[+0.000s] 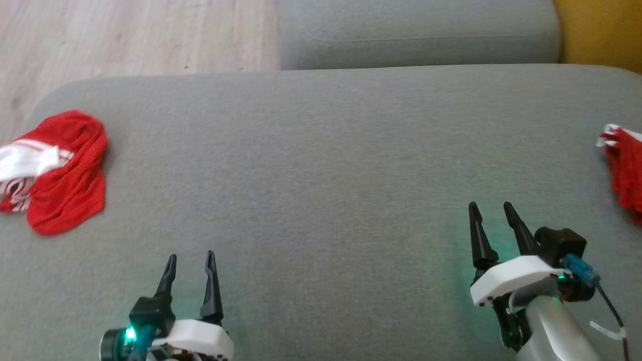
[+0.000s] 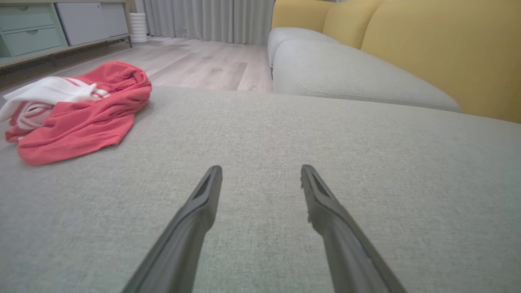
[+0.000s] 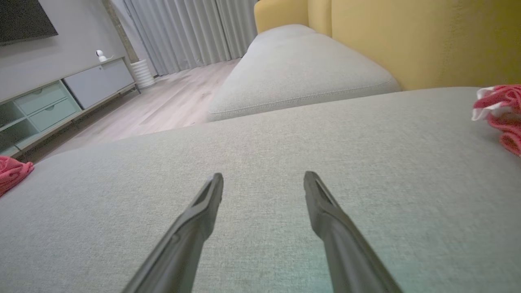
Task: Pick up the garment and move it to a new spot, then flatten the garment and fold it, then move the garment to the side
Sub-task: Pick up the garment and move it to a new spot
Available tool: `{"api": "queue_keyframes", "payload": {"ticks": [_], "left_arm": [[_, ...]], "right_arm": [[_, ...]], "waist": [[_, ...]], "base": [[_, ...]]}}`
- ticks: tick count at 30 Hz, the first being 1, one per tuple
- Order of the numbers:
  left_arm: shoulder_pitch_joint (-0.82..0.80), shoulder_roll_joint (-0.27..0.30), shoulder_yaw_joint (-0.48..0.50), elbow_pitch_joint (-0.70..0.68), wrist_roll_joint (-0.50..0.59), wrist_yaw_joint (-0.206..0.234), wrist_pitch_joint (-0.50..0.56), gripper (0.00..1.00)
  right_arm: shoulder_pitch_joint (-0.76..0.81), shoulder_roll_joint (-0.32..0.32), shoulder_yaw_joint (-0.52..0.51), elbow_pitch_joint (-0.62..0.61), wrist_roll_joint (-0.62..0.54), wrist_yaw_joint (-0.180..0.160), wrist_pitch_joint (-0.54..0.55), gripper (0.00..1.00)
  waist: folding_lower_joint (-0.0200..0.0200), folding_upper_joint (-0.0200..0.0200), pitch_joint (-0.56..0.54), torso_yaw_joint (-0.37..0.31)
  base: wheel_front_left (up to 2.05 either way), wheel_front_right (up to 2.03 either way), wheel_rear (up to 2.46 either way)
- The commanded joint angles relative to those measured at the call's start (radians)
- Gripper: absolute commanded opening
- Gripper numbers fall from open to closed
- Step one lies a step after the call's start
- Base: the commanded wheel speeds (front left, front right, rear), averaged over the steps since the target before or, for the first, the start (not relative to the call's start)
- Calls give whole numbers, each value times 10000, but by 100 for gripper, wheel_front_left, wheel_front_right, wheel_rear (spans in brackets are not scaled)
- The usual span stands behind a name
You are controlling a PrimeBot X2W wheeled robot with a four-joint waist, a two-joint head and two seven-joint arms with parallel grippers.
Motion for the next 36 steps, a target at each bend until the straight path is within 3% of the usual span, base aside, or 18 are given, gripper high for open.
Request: {"api": "queue_keyframes", "payload": {"ticks": [1,7,16,20,24,30,36], "left_arm": [[-371,75,263,-348,12,51,-51,100],[-414,75,225,-387,-184,189,-51,100],[50,75,711,-343,-312,302,-51,100],[194,75,1172,-317,-225,254,-51,100],[135,75,1571,-371,-476,152,-51,100],[-680,87,2500,-503,-475,-315,-51,100],[-2467,755,3438,-432,-15,-993,-51,100]], "right_arm": [[-198,35,267,-309,-98,33,-108,100],[-174,35,437,-336,64,33,-108,100],[-153,35,945,-351,201,33,-108,100],[-195,35,1268,-404,375,33,-108,100],[-274,35,1544,-380,339,33,-109,100],[-742,35,1929,-568,102,33,-109,100],[-1240,35,1985,-963,-303,33,-109,100]], "waist": [[0,-1,196,357],[0,-1,457,1536],[0,-1,635,3870],[0,-1,712,4328],[0,-1,872,4386],[0,-1,1557,3789],[0,-1,2624,3138]], "base": [[0,0,0],[0,0,0],[0,0,0],[0,0,0],[0,0,0],[0,0,0],[0,0,0]]}}
